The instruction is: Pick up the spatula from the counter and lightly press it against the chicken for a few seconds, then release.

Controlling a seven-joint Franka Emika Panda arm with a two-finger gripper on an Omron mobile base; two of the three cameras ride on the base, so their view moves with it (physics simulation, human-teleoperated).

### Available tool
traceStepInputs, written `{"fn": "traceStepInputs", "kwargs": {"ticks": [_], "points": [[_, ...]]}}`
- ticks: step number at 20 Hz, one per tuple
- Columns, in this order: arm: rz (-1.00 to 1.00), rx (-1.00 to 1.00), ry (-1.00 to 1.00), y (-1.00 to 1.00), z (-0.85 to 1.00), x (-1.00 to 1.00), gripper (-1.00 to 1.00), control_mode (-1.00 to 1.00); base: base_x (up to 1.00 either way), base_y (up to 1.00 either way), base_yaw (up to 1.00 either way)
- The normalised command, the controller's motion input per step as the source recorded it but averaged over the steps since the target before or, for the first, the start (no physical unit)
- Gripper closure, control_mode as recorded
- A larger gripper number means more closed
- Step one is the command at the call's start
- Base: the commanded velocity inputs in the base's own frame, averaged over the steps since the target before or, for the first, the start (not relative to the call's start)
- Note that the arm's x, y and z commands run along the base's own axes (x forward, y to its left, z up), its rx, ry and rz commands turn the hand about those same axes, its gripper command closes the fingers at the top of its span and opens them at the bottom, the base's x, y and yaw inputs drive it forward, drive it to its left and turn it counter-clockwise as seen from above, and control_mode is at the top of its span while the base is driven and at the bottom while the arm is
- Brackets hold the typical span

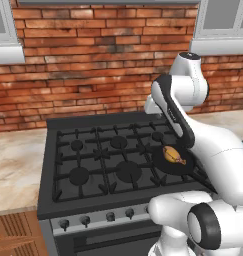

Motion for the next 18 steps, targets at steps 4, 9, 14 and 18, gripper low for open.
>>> {"fn": "traceStepInputs", "kwargs": {"ticks": [4, 9, 14, 18], "points": [[0.0, 0.0, 0.0, 0.0, 0.0, -0.13, -1.0, -1.0, 0.0, 0.0, 0.0], [-0.04, 0.01, -0.02, -0.06, 0.0, -0.42, -1.0, -1.0, 0.0, 0.0, 0.0], [-0.06, 0.0, -0.15, -0.23, 0.0, -0.52, -1.0, -1.0, 0.0, 0.0, 0.0], [-0.04, 0.0, -0.18, -0.23, 0.0, -0.51, -1.0, -1.0, 0.0, 0.0, 0.0]]}}
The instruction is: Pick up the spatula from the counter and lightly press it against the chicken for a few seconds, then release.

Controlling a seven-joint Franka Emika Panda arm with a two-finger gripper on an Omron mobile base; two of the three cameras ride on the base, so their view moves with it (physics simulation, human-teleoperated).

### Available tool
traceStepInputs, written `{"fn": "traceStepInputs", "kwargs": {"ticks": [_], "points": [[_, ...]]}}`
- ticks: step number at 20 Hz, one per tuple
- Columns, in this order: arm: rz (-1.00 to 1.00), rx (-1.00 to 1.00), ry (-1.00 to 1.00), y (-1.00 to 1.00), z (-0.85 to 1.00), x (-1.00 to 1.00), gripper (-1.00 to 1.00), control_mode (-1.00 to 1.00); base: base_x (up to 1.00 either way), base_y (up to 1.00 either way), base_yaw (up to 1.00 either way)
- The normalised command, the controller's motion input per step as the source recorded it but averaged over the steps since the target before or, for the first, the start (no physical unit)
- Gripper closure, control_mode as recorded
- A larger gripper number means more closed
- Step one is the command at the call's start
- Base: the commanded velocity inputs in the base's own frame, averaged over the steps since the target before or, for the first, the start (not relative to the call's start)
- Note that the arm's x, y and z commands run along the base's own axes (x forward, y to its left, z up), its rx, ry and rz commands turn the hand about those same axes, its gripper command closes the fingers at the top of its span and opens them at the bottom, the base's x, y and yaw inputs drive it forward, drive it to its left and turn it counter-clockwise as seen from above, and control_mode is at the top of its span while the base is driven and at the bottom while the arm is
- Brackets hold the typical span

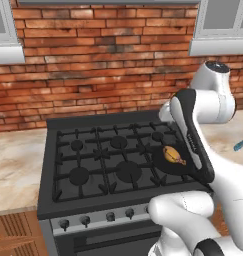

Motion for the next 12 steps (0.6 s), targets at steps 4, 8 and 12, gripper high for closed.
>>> {"fn": "traceStepInputs", "kwargs": {"ticks": [4, 8, 12], "points": [[-0.05, 0.0, -0.16, -0.46, 0.0, -0.55, -1.0, -1.0, 0.0, 0.0, 0.0], [-0.08, 0.0, -0.14, -0.42, 0.0, -0.39, -1.0, -1.0, 0.0, 0.0, 0.0], [-0.12, 0.0, -0.06, -0.44, 0.0, -0.21, -1.0, -1.0, 0.0, 0.0, 0.0]]}}
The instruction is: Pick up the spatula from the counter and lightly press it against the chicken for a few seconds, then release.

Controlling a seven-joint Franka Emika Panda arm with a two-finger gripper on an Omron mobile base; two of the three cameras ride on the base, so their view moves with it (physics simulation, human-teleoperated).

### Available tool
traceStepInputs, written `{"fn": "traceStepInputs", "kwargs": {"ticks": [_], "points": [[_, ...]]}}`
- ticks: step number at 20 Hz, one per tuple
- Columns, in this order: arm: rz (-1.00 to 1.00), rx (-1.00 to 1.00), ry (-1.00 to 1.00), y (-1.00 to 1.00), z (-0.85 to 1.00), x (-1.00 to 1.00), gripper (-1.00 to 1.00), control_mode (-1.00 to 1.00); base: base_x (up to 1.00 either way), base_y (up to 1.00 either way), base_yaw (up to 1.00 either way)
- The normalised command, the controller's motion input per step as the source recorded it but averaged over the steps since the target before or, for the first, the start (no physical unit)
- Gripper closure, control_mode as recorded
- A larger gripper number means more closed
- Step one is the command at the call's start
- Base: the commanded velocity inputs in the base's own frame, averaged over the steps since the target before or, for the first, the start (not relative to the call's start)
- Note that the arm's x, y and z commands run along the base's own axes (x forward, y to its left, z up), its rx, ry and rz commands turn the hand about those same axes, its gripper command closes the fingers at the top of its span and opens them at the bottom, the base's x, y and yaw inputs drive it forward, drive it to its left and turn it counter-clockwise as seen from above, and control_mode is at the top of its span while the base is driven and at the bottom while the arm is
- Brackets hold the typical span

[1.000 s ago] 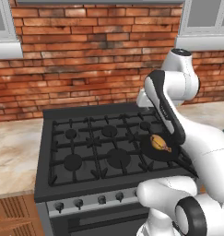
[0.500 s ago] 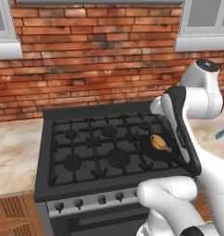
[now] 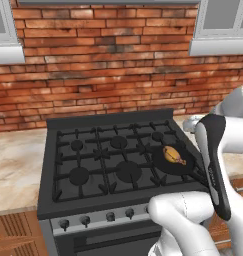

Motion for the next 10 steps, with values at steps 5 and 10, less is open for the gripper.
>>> {"fn": "traceStepInputs", "kwargs": {"ticks": [5, 10], "points": [[-0.14, 0.0, 0.0, -0.48, 0.0, -0.09, -1.0, -1.0, 0.0, 0.0, 0.0], [-0.2, 0.0, 0.01, -0.48, 0.02, -0.01, -1.0, -1.0, 0.0, 0.0, 0.0]]}}
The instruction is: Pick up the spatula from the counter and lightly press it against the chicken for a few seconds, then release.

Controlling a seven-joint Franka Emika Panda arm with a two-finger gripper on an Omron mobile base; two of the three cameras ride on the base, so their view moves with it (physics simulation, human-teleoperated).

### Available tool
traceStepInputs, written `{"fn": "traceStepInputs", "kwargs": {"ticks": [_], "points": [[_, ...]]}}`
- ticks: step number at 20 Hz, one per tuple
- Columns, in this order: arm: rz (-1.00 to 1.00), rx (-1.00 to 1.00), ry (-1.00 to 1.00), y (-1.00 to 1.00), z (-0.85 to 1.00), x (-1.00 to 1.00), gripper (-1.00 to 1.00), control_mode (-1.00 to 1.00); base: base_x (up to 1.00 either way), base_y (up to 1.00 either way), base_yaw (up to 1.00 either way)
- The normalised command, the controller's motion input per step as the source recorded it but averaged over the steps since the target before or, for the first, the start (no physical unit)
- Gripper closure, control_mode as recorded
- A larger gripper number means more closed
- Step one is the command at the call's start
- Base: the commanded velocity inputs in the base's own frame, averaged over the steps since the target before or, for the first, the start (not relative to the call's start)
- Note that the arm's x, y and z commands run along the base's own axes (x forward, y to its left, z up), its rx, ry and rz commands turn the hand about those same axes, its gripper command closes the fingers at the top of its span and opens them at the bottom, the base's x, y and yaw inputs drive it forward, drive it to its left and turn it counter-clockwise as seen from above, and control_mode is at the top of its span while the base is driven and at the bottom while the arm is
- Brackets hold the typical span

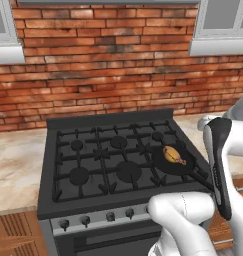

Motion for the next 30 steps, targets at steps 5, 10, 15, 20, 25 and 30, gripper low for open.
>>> {"fn": "traceStepInputs", "kwargs": {"ticks": [5, 10, 15, 20, 25, 30], "points": [[-0.13, 0.0, 0.01, -0.33, -0.01, 0.0, -1.0, -1.0, 0.0, 0.0, 0.0], [-0.05, 0.0, 0.0, -0.12, -0.17, 0.0, -1.0, -1.0, 0.0, 0.0, 0.0], [-0.03, 0.01, 0.0, -0.13, -0.07, 0.0, -1.0, -1.0, 0.0, 0.0, 0.0], [-0.03, 0.0, 0.09, -0.29, -0.04, 0.01, -1.0, -1.0, 0.0, 0.0, 0.0], [-0.02, 0.0, 0.13, -0.4, 0.0, 0.05, -1.0, -1.0, 0.0, 0.0, 0.0], [0.0, 0.02, 0.12, -0.37, 0.0, 0.01, -1.0, -1.0, 0.0, 0.0, 0.0]]}}
